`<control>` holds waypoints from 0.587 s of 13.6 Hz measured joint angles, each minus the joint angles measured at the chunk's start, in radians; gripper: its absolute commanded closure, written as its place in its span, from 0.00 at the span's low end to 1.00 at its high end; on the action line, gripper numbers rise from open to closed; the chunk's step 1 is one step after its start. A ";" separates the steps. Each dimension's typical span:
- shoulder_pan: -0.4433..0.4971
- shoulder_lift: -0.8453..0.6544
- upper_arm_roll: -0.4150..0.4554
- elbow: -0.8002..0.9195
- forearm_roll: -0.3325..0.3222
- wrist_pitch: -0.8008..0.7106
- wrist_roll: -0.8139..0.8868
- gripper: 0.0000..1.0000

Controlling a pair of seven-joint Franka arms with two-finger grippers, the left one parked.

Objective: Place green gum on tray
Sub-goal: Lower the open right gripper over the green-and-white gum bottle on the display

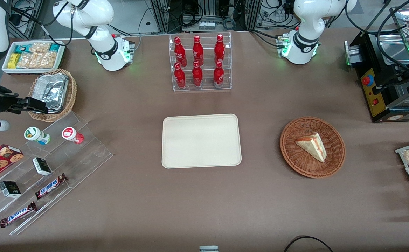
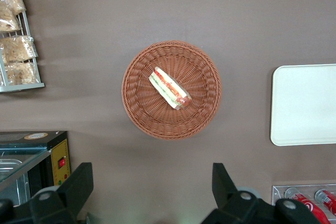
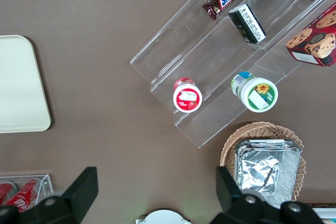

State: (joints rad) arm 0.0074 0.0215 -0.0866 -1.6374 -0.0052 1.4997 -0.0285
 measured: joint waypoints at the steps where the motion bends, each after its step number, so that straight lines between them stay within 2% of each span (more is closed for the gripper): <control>1: 0.000 0.001 0.000 0.000 0.000 0.000 -0.002 0.00; 5: -0.001 0.002 -0.001 -0.004 0.000 0.003 -0.011 0.00; 8: -0.008 -0.005 -0.012 -0.069 0.000 0.079 -0.119 0.00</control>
State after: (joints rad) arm -0.0003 0.0161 -0.0988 -1.7064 -0.0052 1.5782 -0.1478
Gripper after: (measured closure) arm 0.000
